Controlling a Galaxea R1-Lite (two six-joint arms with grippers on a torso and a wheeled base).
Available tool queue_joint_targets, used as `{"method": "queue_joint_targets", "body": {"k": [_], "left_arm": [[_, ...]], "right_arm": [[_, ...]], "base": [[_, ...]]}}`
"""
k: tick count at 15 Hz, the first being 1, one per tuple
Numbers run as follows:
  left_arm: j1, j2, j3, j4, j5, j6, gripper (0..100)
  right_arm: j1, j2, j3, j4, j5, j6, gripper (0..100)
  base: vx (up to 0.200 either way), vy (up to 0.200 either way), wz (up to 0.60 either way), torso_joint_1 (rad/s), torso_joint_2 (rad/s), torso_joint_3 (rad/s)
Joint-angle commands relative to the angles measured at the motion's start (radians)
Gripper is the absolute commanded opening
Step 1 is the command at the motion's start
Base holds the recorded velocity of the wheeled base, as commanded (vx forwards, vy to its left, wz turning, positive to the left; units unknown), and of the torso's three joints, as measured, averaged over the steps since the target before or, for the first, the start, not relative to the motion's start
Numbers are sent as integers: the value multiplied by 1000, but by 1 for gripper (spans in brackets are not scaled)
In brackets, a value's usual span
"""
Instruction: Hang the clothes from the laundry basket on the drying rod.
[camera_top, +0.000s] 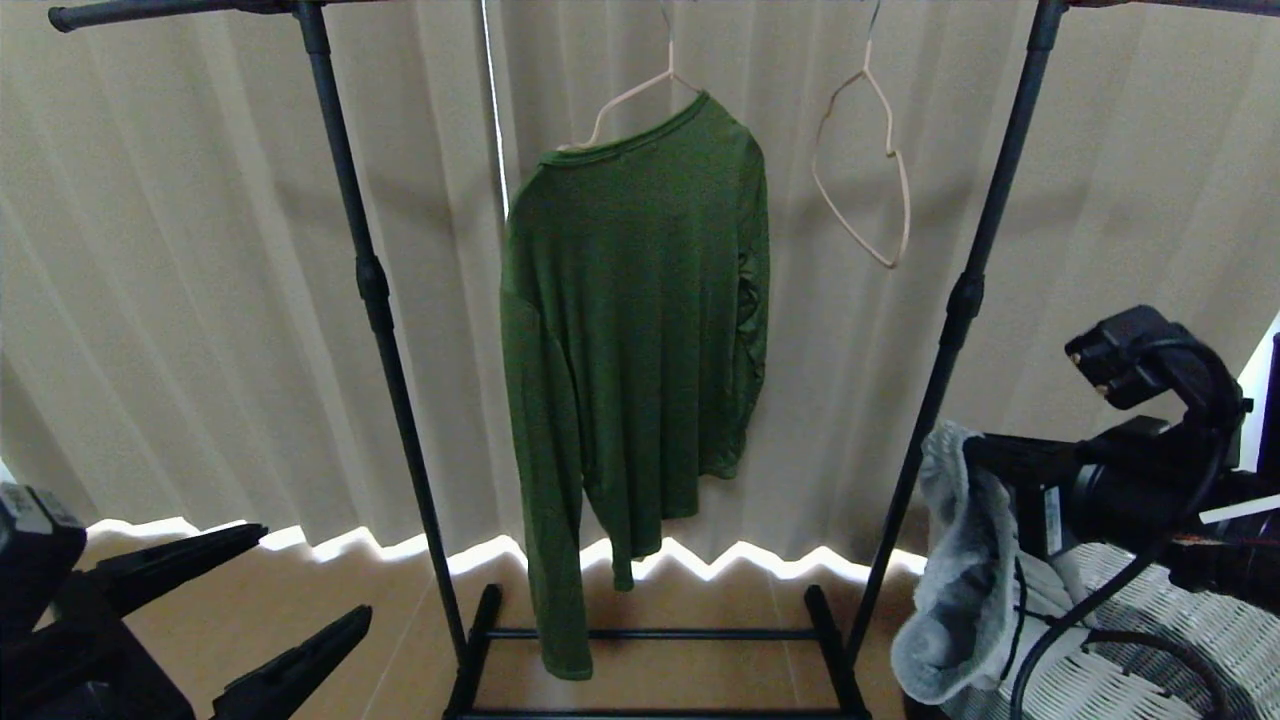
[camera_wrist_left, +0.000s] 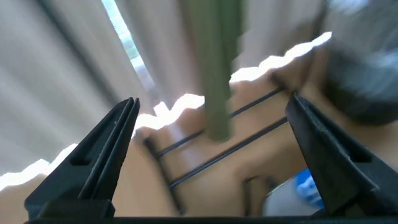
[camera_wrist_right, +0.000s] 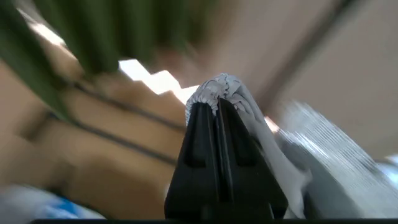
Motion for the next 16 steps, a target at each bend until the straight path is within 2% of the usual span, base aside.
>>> {"method": "queue_joint_targets", "body": {"k": [1,3,5,7,9,11,12,13,16], "left_arm": [[-150,101,-111,1,2,-99,100],[-251,211,-200,-1,8,-145,100],[-300,310,-272,-2,11,-164,100],[-351,385,-311,-4,13,-182,100],[-409,478,-351,-34,17,-182,100],[-478,612,-369,-136,79,-208,100],[-553,708,-371,-237,129,-279,100],[-584,759,-378,-281,155,-308,100],[-634,909,-444,-314,180,-311,100]], "right_arm": [[59,12,-71,0,9,28,0],[96,0,-89,-1,32,62,0],[135,-43,-91,-1,33,119,0],[136,-66,-94,-1,35,122,0],[136,-104,-97,-1,78,122,0],[136,-130,-94,-1,153,121,0],[136,-132,-97,-1,162,121,0],[136,-132,-96,-1,162,122,0],[138,-133,-109,-1,168,122,0]], "base": [[0,0,0,0,0,0],[0,0,0,0,0,0],[0,0,0,0,0,0],[0,0,0,0,0,0],[0,0,0,0,0,0],[0,0,0,0,0,0],[0,0,0,0,0,0],[0,0,0,0,0,0],[0,0,0,0,0,0]]}}
